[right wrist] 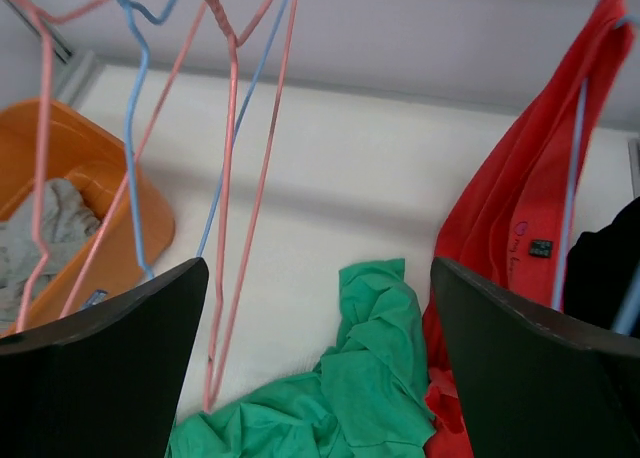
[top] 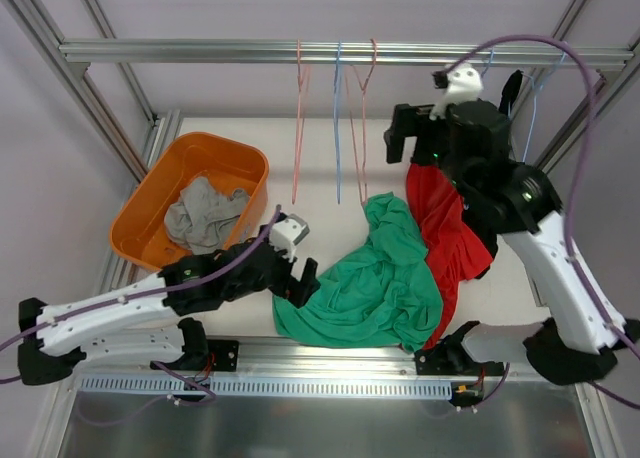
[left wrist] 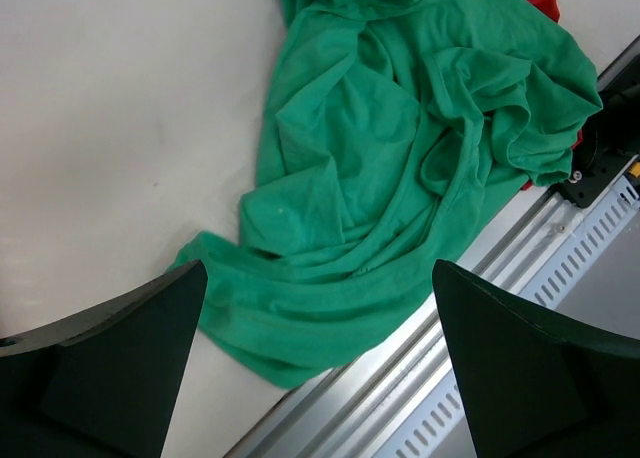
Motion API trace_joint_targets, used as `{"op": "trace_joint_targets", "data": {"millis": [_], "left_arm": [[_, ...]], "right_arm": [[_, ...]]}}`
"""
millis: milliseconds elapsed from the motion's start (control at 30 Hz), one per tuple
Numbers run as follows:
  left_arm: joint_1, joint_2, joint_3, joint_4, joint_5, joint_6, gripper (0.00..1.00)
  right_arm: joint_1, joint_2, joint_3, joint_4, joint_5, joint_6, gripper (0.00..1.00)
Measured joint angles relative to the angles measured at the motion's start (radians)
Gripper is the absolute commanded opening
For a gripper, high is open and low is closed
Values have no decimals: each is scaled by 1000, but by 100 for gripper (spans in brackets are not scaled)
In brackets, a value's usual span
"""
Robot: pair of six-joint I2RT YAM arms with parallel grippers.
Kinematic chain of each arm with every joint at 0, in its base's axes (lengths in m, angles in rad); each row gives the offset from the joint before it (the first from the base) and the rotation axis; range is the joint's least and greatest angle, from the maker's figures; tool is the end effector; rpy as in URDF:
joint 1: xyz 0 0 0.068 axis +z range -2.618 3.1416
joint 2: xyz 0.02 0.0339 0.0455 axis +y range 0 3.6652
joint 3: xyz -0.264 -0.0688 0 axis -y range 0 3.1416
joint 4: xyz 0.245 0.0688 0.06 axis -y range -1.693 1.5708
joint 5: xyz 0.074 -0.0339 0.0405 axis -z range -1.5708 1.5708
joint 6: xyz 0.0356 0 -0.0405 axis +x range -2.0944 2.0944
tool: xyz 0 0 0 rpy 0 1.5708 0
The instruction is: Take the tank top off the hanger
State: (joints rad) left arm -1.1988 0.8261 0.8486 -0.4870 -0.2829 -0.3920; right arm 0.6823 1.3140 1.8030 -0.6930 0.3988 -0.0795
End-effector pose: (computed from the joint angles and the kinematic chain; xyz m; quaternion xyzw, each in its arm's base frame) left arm 0.0752 -0.1654 0.3247 0.2626 0.8038 -0.2875 0.4497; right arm 0.1994 0.1442 0.5153 -0.1664 0.7521 0.0371 0.6366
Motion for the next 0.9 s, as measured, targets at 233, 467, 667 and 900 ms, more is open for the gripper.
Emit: {"op": "trace_joint_targets", "data": {"millis": [233, 467, 667, 900], "left_arm": [[0, 311, 12, 255, 80, 62, 99], [0, 619, 129, 489, 205, 220, 99], [0, 888, 352, 559, 265, 336, 99], [3, 1103, 527, 581, 276, 362, 99]], "right_arm": [[0, -443, -185, -12, -63, -13, 100], [0, -695, -213, -82, -200, -46, 100], [0, -754, -256, -171, -252, -62, 99], [0, -790, -263, -221, -307, -64, 100]]}}
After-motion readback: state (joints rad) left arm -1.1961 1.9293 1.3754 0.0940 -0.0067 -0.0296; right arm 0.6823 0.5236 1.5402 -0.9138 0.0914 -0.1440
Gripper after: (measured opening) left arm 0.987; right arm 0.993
